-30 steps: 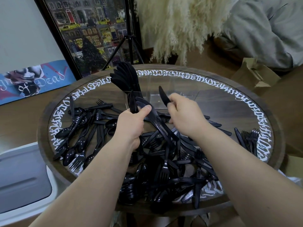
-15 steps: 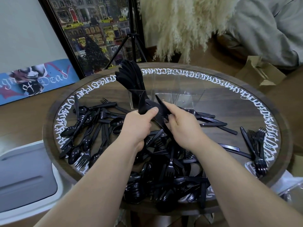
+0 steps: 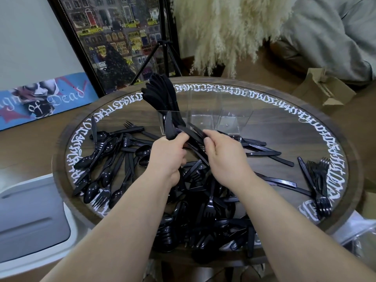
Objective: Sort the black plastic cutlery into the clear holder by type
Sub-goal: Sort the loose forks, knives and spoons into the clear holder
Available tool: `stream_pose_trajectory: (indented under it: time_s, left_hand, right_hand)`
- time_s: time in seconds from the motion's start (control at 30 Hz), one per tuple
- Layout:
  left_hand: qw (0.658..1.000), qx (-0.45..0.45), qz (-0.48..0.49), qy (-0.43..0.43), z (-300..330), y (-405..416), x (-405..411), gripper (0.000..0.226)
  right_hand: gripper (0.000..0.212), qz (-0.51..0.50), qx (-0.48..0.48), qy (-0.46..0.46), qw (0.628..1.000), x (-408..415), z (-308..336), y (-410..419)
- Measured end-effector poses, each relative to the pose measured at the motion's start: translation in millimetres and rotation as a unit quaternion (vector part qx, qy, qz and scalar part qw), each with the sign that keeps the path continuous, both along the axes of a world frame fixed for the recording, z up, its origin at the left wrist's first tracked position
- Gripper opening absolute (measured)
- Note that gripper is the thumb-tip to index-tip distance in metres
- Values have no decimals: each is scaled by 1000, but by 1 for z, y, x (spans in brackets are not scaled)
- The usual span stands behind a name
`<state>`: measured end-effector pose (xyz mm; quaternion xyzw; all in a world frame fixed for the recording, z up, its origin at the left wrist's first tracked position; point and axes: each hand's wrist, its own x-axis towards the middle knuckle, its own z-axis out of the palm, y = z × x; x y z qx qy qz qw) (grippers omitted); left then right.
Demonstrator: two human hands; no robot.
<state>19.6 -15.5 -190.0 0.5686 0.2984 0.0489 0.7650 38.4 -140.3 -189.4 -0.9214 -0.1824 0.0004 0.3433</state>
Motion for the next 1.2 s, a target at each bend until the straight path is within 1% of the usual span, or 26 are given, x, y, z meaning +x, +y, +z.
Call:
stream_pose_trajectory:
  time_s: [0.13, 0.27, 0.37, 0.47, 0.57, 0.63, 0.7, 0.8, 0.87, 0.9, 0.97, 1.03, 1.07, 1.1, 1.17, 1.2]
  left_hand:
    - [1000, -5, -15, -10, 0, -1, 0, 13]
    - [1000, 9, -21, -12, 1, -3, -1, 16]
    - [999, 32, -8, -12, 2, -4, -1, 21]
    - [999, 37, 4, -14, 5, -5, 0, 23]
    - [999, 29, 9, -23, 9, -7, 0, 23]
    - [999, 14, 12, -29, 10, -6, 0, 24]
    - [999, 0, 17, -31, 11, -5, -1, 25]
    - [999, -13, 9, -31, 13, -5, -2, 22]
    - [999, -37, -3, -36, 15, -6, -1, 18]
    - [998, -60, -2, -35, 17, -6, -1, 21]
    - [992, -123, 16, -34, 19, -4, 0, 31]
    - [984, -161, 46, -54, 21, -2, 1, 19]
    - [984, -155, 56, -62, 21, -1, 1, 13]
    - [987, -136, 56, -68, 22, -1, 1, 12]
    - [991, -96, 37, -81, 21, -3, 0, 16]
    - [992, -91, 26, -86, 21, -4, 0, 17]
  right_hand:
    - [34, -47, -22, -25, 998, 2, -1, -1]
    - [30, -58, -56, -21, 997, 4, -3, -6]
    - [30, -33, -36, -11, 999, 3, -2, -6]
    - [30, 21, -35, -2, 999, 1, 0, -2]
    - [44, 51, -41, 26, 998, -2, 2, 0]
    - [54, 62, -47, 28, 997, -3, 3, 0]
    - [56, 80, -68, 23, 994, -3, 3, -1]
    - [52, 95, -86, 14, 992, -2, 2, -1]
    - [46, 80, -86, -3, 993, -2, 3, -1]
    - [44, 69, -82, -11, 994, -1, 3, -1]
    - [38, 47, -53, -6, 997, 0, 6, -4]
    - [32, 31, -11, 27, 999, 0, 9, -6]
    - [29, 25, 2, 44, 999, 0, 10, -6]
    - [27, 20, 10, 56, 998, -1, 11, -6]
    - [23, 13, 28, 69, 997, -2, 11, -6]
    - [21, 10, 44, 77, 996, -2, 12, -5]
